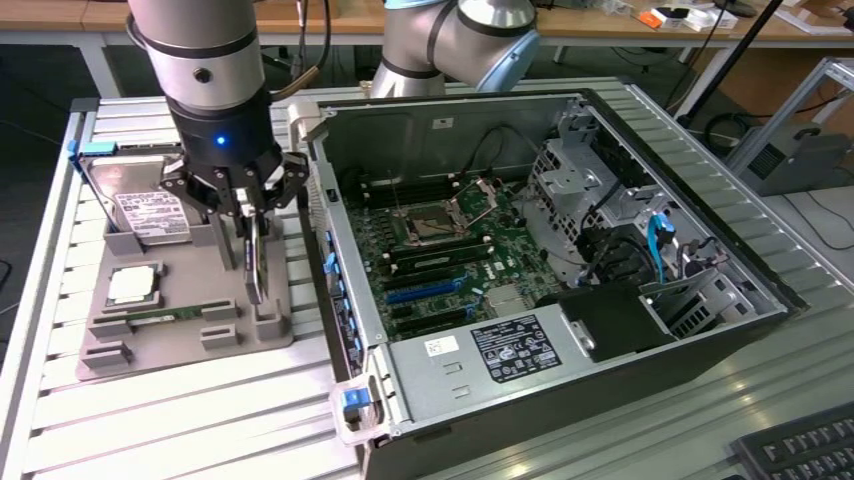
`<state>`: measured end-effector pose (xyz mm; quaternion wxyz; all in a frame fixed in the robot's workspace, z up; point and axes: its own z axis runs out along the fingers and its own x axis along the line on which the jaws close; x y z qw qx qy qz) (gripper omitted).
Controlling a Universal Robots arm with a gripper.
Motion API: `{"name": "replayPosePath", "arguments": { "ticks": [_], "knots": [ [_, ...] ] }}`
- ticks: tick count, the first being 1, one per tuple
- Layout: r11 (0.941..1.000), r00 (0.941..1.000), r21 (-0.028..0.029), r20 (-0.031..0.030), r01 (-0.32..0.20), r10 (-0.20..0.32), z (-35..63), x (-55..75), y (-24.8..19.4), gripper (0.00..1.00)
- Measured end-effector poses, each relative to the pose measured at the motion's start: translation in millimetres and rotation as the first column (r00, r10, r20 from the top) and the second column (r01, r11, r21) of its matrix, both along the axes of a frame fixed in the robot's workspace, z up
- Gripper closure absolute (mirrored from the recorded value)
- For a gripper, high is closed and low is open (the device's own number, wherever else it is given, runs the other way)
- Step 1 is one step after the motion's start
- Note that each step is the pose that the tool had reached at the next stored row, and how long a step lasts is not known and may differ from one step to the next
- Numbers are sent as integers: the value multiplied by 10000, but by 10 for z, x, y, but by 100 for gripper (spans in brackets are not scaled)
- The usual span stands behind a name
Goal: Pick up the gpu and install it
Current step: 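Pick up the gpu and move the gpu toward the slot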
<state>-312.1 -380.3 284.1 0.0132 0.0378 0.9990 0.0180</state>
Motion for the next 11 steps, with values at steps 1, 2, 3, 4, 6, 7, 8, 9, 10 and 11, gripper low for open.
{"name": "replayPosePath", "arguments": {
  "ticks": [1, 2, 3, 4, 6, 7, 8, 9, 10, 11],
  "knots": [
    [10000, 10000, -1, -1, 0, 0, 3, 0, 0, 73],
    [10000, 10000, -1, 0, 0, 0, 6, 0, 0, 73],
    [10000, 10000, 0, 0, 0, 0, 11, 0, 0, 73],
    [10000, 10000, 0, 0, 0, 0, 15, 0, 0, 73],
    [10000, 10000, -1, 0, 0, 0, 20, 0, 0, 73],
    [10000, 10000, -1, -1, 0, 0, 23, 0, 0, 73],
    [10000, 10000, -1, -1, 0, 0, 25, 0, 0, 73],
    [10000, 10000, 0, 0, -1, 1, 27, 0, 0, 73],
    [10000, 10000, -1, -1, 0, 0, 30, 0, 0, 73],
    [10000, 10000, -1, -1, 0, 0, 32, 0, 0, 73]
  ]
}}
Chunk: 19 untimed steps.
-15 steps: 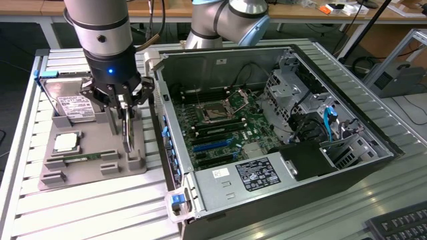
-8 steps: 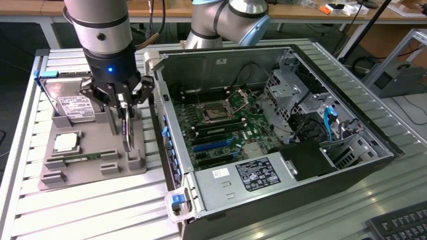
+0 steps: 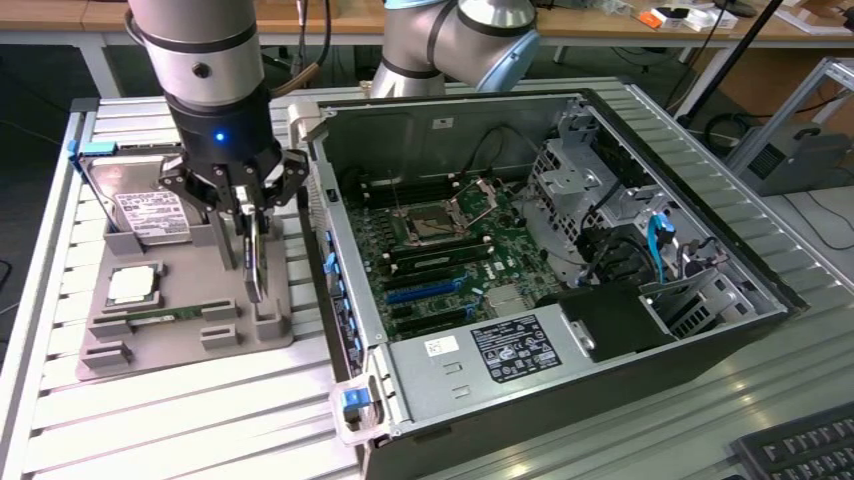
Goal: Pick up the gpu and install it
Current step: 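Pick up the gpu and move the gpu toward the slot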
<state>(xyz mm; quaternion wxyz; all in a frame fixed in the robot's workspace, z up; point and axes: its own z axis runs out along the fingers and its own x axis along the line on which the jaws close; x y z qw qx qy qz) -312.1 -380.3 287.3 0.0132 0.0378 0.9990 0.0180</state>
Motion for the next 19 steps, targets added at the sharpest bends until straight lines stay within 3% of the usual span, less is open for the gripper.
{"name": "replayPosePath", "arguments": {
  "ticks": [19],
  "knots": [
    [10000, 10000, 1, 0, 0, 0, 44, 0, 0, 73]
  ]
}}
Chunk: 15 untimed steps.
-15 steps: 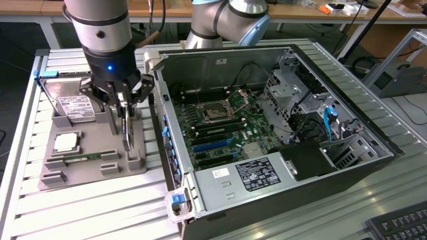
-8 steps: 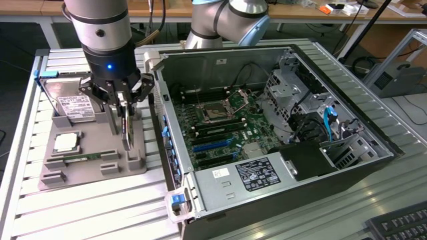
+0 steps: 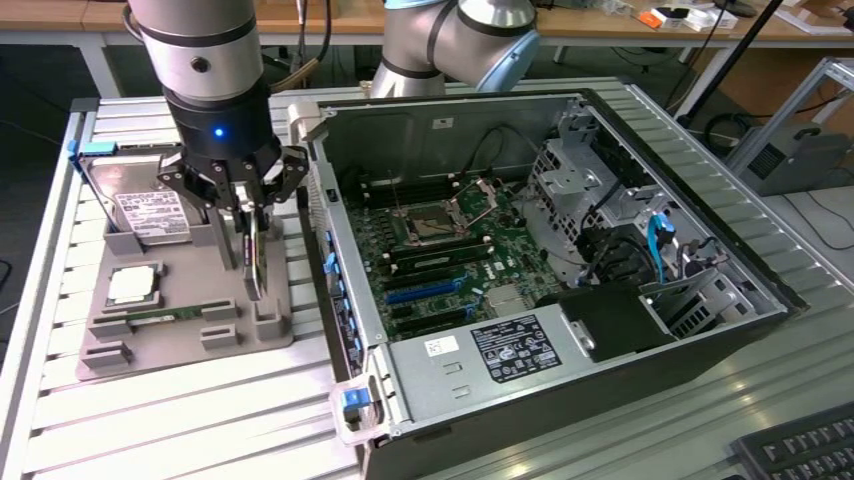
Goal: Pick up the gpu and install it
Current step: 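Pick up the gpu and move the gpu toward the slot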
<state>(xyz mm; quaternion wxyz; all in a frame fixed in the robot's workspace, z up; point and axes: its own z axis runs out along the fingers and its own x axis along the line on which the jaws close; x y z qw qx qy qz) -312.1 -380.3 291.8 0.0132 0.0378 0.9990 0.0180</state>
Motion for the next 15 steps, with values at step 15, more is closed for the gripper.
{"name": "replayPosePath", "arguments": {
  "ticks": [15],
  "knots": [
    [10000, 10000, 0, 1, 0, 0, 32, 0, 0, 73]
  ]
}}
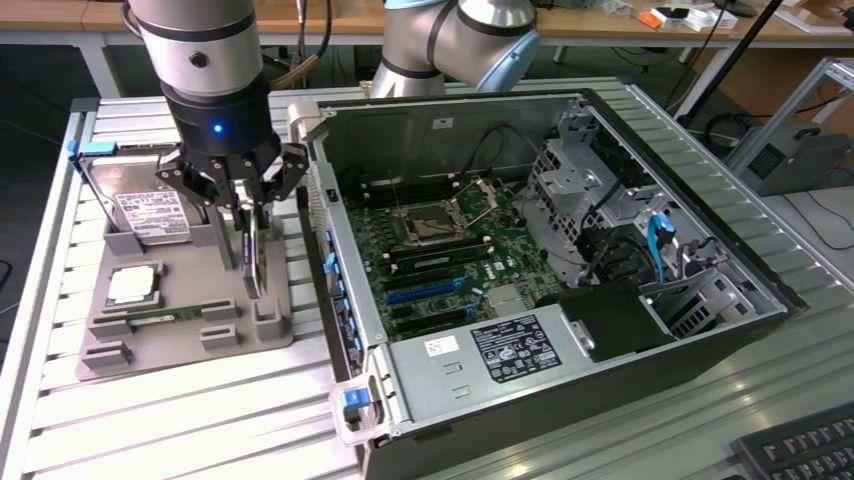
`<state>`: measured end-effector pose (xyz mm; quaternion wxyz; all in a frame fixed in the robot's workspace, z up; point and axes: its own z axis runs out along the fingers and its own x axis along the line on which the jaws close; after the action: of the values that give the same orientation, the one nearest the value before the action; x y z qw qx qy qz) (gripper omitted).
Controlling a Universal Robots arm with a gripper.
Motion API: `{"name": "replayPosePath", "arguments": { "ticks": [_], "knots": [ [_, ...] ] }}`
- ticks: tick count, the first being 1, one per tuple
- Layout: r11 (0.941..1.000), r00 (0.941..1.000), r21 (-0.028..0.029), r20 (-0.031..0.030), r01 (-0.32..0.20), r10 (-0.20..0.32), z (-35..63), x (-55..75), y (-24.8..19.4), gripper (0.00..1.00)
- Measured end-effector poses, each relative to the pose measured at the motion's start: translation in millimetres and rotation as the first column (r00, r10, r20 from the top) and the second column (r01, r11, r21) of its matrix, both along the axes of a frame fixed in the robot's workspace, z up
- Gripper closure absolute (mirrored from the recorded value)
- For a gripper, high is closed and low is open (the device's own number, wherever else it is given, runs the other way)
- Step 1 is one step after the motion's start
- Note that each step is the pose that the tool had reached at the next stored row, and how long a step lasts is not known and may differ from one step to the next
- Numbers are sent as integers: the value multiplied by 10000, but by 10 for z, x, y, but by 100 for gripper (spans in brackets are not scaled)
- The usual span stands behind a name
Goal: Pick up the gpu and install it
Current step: 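Pick up the gpu and move the gpu toward the slot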
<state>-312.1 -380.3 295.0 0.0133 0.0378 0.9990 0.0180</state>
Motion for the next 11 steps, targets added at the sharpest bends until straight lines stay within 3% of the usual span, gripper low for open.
{"name": "replayPosePath", "arguments": {
  "ticks": [11],
  "knots": [
    [10000, 10000, -1, 0, 0, 0, 23, 0, 0, 73]
  ]
}}
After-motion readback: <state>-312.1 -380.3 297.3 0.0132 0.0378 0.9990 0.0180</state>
